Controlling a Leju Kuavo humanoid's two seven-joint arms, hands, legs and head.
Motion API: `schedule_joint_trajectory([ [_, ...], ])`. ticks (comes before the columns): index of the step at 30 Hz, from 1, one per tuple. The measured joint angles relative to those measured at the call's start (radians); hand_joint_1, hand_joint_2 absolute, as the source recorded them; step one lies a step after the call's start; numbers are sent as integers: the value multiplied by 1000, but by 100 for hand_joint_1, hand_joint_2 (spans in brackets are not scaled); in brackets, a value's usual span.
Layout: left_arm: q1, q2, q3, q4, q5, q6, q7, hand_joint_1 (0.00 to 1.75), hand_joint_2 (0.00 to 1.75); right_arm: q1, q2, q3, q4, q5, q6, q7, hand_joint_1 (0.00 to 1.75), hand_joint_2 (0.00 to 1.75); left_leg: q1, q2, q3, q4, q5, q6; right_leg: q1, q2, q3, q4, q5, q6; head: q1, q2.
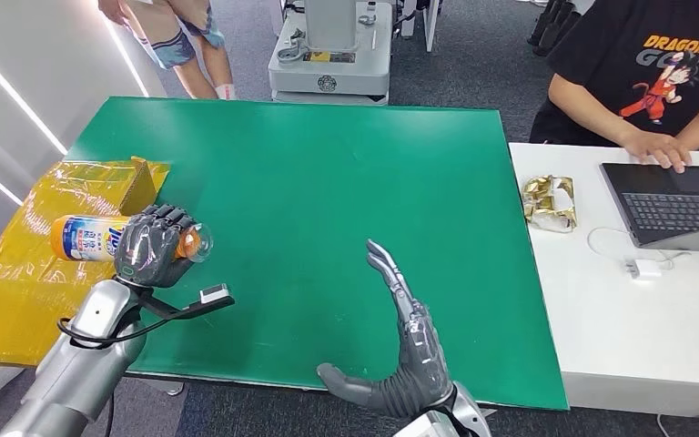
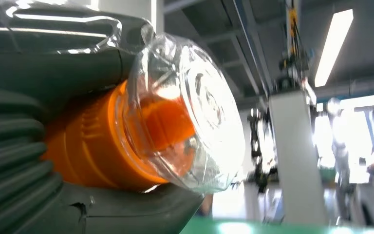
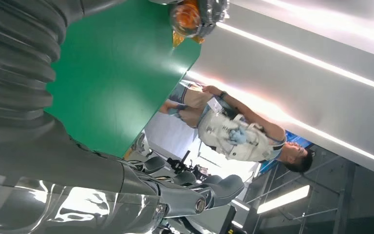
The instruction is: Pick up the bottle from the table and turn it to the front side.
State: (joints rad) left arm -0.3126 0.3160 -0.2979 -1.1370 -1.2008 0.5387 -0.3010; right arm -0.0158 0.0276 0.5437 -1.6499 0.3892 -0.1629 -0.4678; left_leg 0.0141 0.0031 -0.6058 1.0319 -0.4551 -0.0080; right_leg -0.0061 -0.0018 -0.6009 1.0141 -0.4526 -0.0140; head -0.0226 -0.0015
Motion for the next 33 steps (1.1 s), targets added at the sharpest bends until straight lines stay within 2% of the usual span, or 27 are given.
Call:
schedule_joint_trajectory([
  [4, 0, 0, 0, 3, -3, -5, 0, 175, 175, 0, 0, 0, -1, 0, 1, 0, 0, 175, 0, 0, 0, 0, 0, 0, 0, 0, 0, 0, 0, 0, 0, 0],
  [8, -27, -13, -6, 141, -47, -97, -28, 175, 175, 8, 7, -6, -17, 8, 41, 4, 0, 175, 0, 1, 0, 0, 0, 0, 0, 1, -1, 0, 0, 0, 0, 0],
  [12, -48, -15, -11, 206, -69, -99, -36, 175, 175, 8, 12, -9, -18, 9, 55, 0, 0, 175, 0, 1, 0, 0, 0, 0, 0, 1, -1, 0, 0, 0, 0, 0],
  [19, -134, 10, -100, 324, -219, -141, -55, 175, 175, -25, 18, -11, -3, 0, 85, -9, 0, 175, 0, 0, 0, 0, 1, -1, 0, 0, 0, 0, 0, 0, 0, 0],
  [23, -188, 8, -136, 394, -228, -150, -43, 175, 175, -41, 21, -10, 9, 1, 81, -7, 0, 175, 0, 1, 0, 0, 1, -1, 0, 0, 0, 0, 1, -1, 0, 0],
  [28, -208, 6, -157, 439, -224, -152, -33, 175, 175, -48, 24, -10, 15, 6, 72, -4, 0, 175, 0, 1, 0, 0, 1, -1, 0, 0, -1, 0, 1, -1, 0, 0],
  [29, -209, 6, -159, 445, -224, -154, -29, 144, 175, -50, 25, -10, 16, 6, 70, -4, 0, 175, 0, 1, 0, 0, 1, -1, 0, 0, -1, 0, 1, -1, 0, 0],
  [30, -210, 6, -161, 450, -225, -158, -23, 106, 175, -51, 25, -9, 17, 6, 69, -4, 0, 175, 0, 1, 0, 0, 1, -1, 0, 0, -1, 0, 1, -1, 0, 0],
  [32, -210, 6, -164, 458, -227, -168, -1, 18, 175, -55, 25, -6, 20, 6, 68, -3, 0, 175, 0, 1, 0, 0, 1, -1, 0, 0, -1, 0, 1, -1, 0, 0],
  [33, -210, 7, -165, 462, -227, -170, 12, 5, 175, -58, 25, -4, 22, 6, 68, -3, 0, 175, 0, 1, 0, 0, 1, -1, 0, 0, -1, 0, 1, -1, 0, 0],
])
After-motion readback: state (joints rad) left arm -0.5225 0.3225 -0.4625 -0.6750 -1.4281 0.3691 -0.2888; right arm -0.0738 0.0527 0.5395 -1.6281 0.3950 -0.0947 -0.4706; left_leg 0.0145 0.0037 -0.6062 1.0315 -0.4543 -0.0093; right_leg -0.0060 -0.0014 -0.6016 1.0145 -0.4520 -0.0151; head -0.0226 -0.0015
